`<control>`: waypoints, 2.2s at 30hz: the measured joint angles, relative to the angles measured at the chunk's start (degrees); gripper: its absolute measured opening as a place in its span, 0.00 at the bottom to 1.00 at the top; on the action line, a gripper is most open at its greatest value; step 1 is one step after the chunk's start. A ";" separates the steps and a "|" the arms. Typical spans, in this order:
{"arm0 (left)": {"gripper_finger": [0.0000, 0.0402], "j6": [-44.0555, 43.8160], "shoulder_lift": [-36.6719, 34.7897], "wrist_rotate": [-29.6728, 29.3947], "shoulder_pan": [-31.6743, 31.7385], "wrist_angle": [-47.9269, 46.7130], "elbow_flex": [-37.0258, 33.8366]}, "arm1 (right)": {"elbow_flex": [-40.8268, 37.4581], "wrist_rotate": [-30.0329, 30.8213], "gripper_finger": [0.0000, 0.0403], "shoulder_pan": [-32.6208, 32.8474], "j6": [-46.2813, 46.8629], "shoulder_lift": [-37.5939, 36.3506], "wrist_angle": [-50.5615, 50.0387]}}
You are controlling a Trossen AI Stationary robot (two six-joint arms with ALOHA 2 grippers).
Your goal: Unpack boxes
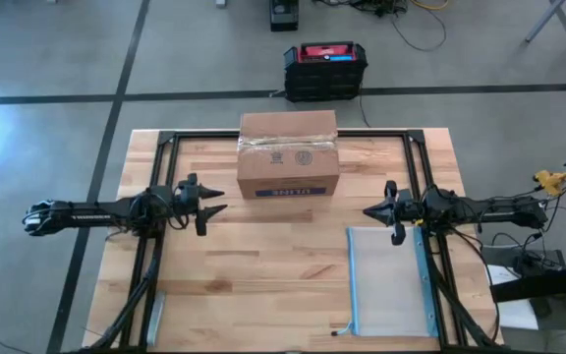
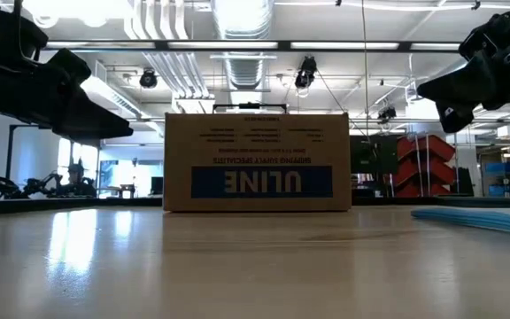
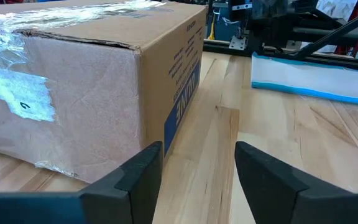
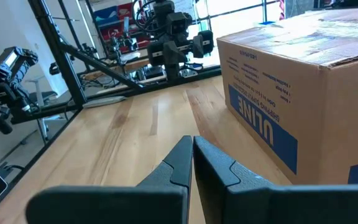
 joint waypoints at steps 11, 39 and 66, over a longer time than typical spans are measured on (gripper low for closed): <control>0.49 0.00 0.00 -0.02 0.00 0.00 0.00 | 0.00 0.01 0.00 -0.02 0.02 -0.01 0.00; 0.48 -0.02 0.00 0.01 0.00 -0.02 0.00 | 0.00 1.12 0.00 0.00 5.28 0.30 5.51; 0.48 -3.57 0.42 44.50 -0.02 10.83 10.77 | 16.26 18.93 0.00 12.52 4.74 56.64 40.94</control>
